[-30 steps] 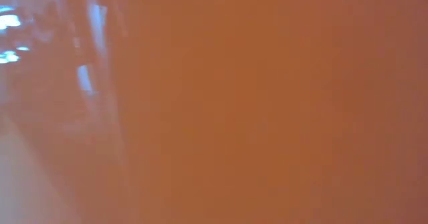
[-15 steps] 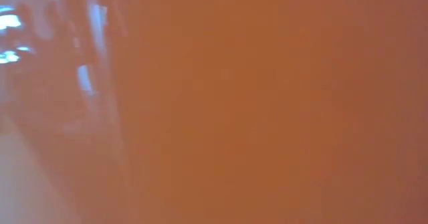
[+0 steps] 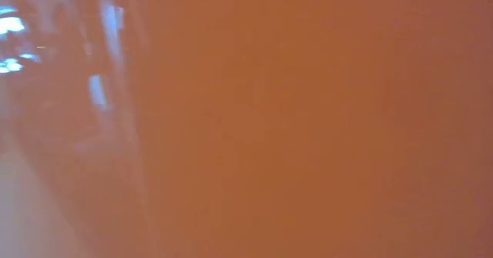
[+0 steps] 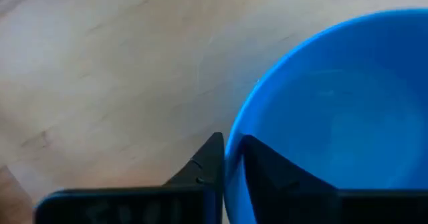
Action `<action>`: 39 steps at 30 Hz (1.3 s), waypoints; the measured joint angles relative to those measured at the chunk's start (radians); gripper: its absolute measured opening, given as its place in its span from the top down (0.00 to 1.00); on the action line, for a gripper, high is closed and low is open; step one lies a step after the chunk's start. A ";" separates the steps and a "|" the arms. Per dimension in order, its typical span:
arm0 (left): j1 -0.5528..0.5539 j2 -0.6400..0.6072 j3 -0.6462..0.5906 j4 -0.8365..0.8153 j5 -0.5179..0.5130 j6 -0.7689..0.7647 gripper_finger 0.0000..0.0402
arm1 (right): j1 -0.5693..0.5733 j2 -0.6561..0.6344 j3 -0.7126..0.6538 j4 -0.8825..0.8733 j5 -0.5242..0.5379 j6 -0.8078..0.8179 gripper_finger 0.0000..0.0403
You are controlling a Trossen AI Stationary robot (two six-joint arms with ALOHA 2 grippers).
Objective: Pick & Place Mini bowls
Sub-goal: Put the blue bowl on the shelf
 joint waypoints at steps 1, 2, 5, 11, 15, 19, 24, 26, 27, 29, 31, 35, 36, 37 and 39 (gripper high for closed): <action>0.000 0.000 0.001 0.002 0.005 -0.001 0.96 | 0.000 0.000 0.000 0.000 0.000 0.000 0.98; 0.000 -0.001 0.002 0.005 0.011 -0.007 0.97 | 0.000 0.000 0.000 0.000 0.000 0.000 0.98; 0.000 -0.009 0.002 0.005 0.021 -0.016 0.98 | 0.000 0.000 0.000 0.000 0.000 0.001 0.98; 0.000 -0.086 0.029 -0.014 0.051 -0.017 1.00 | 0.000 0.000 0.000 0.000 0.000 0.003 0.98; 0.002 -0.151 0.076 -0.079 0.052 -0.033 1.00 | 0.000 0.000 0.000 0.000 0.000 0.002 0.98; 0.004 -0.211 0.139 -0.163 0.059 -0.038 1.00 | 0.000 0.000 0.000 0.000 0.000 0.000 0.98; 0.005 -0.274 0.235 -0.241 0.063 -0.023 1.00 | 0.000 0.000 0.000 0.000 0.000 0.003 0.98; 0.010 -0.291 0.278 -0.274 0.064 -0.016 1.00 | 0.000 0.000 0.000 0.000 0.000 0.003 0.98; 0.012 -0.296 0.300 -0.294 0.065 -0.015 1.00 | 0.000 0.000 0.000 0.000 0.000 0.003 0.98; 0.018 -0.303 0.344 -0.331 0.066 -0.014 1.00 | 0.000 0.000 0.000 0.000 0.000 0.003 0.98; 0.027 -0.305 0.389 -0.376 0.066 -0.008 1.00 | 0.000 0.000 0.000 0.000 0.000 0.003 0.98; 0.063 -0.305 0.476 -0.455 0.054 -0.007 1.00 | 0.000 0.000 0.000 0.000 0.000 0.003 0.98; 0.076 -0.305 0.494 -0.472 0.049 -0.006 1.00 | 0.000 0.000 0.000 0.001 0.000 0.003 0.98; 0.091 -0.305 0.511 -0.486 0.042 -0.005 1.00 | 0.000 0.000 0.000 0.001 0.001 0.003 0.98; 0.124 -0.306 0.542 -0.505 0.029 0.024 1.00 | 0.000 0.000 0.000 0.001 0.001 0.003 0.98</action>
